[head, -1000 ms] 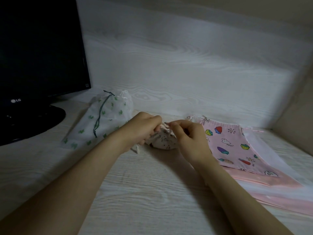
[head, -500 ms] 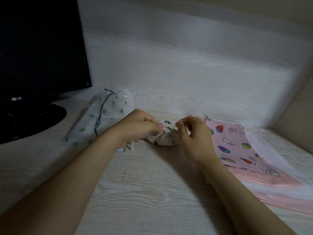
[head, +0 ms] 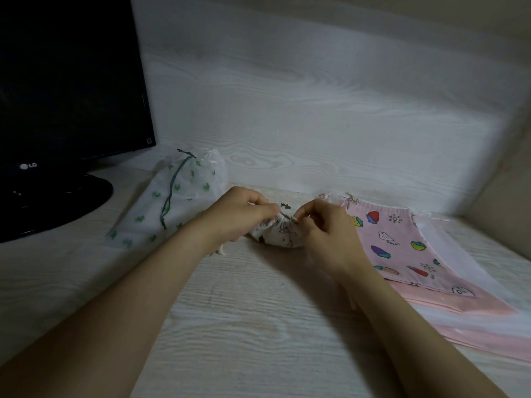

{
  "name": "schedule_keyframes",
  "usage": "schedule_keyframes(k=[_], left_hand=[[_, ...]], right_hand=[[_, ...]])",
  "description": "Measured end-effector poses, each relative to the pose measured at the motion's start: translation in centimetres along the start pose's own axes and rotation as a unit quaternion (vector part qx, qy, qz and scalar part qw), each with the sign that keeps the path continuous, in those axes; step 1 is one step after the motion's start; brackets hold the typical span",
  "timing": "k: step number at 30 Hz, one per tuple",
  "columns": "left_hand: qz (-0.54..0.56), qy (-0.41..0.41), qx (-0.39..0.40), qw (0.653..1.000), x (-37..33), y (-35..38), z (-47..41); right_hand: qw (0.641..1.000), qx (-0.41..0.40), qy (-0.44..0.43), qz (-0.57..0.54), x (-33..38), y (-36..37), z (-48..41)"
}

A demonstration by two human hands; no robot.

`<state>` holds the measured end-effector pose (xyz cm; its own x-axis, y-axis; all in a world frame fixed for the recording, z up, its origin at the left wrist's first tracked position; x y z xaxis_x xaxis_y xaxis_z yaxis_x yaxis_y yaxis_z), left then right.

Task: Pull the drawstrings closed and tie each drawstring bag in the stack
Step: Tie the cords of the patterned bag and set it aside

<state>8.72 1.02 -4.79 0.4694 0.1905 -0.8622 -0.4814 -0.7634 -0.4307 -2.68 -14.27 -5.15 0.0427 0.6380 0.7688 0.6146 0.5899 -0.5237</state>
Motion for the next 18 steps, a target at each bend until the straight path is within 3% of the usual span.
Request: schedule_keyframes(k=[7,13,18], left_hand=[[0.002,0.012,-0.001,1.0,0.2,0.1,-0.1],[0.02,0.01,-0.018,1.0,0.5,-0.3,-0.4],[0.049,-0.028,0.003,0.998,1.2,-0.1,-0.5]], right_hand=[[1.0,-0.019,-0.013,-0.007,0.1,0.2,0.1],[0.994,-0.025,0.084,-0.059,-0.5,0.0,-0.7],[0.994,-0.038,0.089,-0.041,-0.6,-0.2,-1.0]])
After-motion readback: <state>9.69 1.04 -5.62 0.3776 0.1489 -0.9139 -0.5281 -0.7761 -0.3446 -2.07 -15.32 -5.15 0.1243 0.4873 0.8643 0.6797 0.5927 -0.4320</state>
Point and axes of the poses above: each hand's wrist, its own z-axis away from the middle knuckle, its own y-axis out of the palm, x = y × z, the point moved 2 cm from there along -z, towards the middle knuckle, and after that the axes turned 9 degrees about y, right-handed, at the moved point
